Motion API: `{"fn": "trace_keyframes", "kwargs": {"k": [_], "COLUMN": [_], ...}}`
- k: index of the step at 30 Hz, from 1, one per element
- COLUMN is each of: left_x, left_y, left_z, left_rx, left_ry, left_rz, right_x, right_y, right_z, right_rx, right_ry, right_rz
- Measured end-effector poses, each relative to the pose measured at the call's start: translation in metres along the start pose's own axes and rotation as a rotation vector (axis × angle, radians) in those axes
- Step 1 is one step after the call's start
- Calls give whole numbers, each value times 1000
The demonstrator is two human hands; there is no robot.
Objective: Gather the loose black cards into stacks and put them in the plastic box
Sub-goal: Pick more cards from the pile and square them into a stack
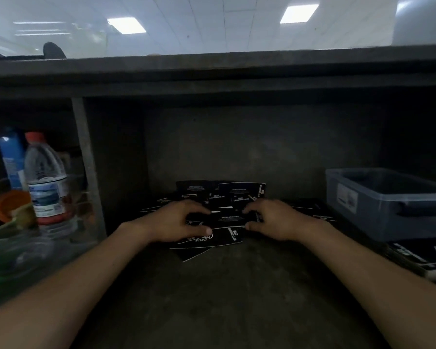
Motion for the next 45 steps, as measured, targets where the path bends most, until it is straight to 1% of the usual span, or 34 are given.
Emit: {"fn": "trace_keyframes", "kwargs": {"k": [3, 6, 8, 10, 11, 13, 15, 16, 18, 19, 21, 22, 24, 25, 26, 28, 31, 32, 33, 35, 36, 37, 39, 41, 42, 45], "left_x": [-12, -16, -19, -17, -13, -5, -1, -1, -3, -5, -6, -6, -9, -13, -17, -22, -21, -24, -30, -50, -57, -60, -55, -46, -42, -37], "left_y": [0, -3, -3, -6, -7, -8, -7, -6, -6, -6, -7, -8, -8, -7, -6, -5, -2, -1, 0, 3, 5, 6, 9, 8, 7, 5], "left_z": [-4, -9, -15, -23, -27, -33, -35, -36, -36, -34, -31, -29, -29, -30, -31, -34, -33, -30, -25, -10, -2, 5, 17, 22, 22, 21], "left_rx": [36, 35, 21, -21, -59, -161, -213, -215, -195, -188, -179, -168, -126, -87, -41, 26, 65, 58, 43, -7, -25, -42, -82, -107, -113, -124], "left_ry": [-33, -87, 25, 241, 363, 630, 833, 885, 883, 846, 765, 729, 654, 607, 552, 443, 337, 320, 307, 255, 233, 228, 247, 262, 283, 366], "left_rz": [-91, -176, -278, -309, -301, -268, -247, -238, -232, -241, -228, -210, -204, -216, -231, -230, -127, -130, -182, -353, -400, -404, -319, -223, -205, -212], "right_x": [-10, -20, -23, -23, -21, -17, -11, -8, -2, 0, -2, -3, -9, -11, -12, -12, -7, -5, -4, 2, 6, 11, 15, 11, 8, -2], "right_y": [0, 1, 1, 0, 0, 1, 4, 6, 8, 6, 1, 0, -2, -2, -1, -1, 0, 0, 0, 4, 7, 10, 13, 12, 11, 10], "right_z": [0, -1, 0, 4, 7, 16, 26, 32, 38, 37, 25, 16, 0, -4, -5, -4, 8, 11, 14, 24, 31, 38, 48, 49, 47, 31], "right_rx": [38, 84, 99, 106, 109, 110, 69, 43, 16, 25, 126, 188, 255, 254, 237, 172, 66, 54, 39, -35, -83, -126, -180, -170, -152, -43], "right_ry": [-17, -132, -288, -488, -592, -790, -919, -945, -960, -989, -1073, -1044, -826, -746, -719, -757, -716, -705, -691, -580, -491, -403, -280, -248, -247, -272], "right_rz": [-118, -214, -257, -269, -252, -165, -20, 76, 220, 226, 98, -7, -198, -244, -263, -234, -198, -205, -207, -169, -120, -65, 7, 30, 49, 136]}}
Point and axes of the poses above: each hand's wrist, its own y-axis away from the middle knuckle, its own x-axis out of the palm, z = x × y, the point moved 5 cm from there along -y, towards the middle knuckle, and after that the axes turned 8 degrees about x, right-handed, at the moved point
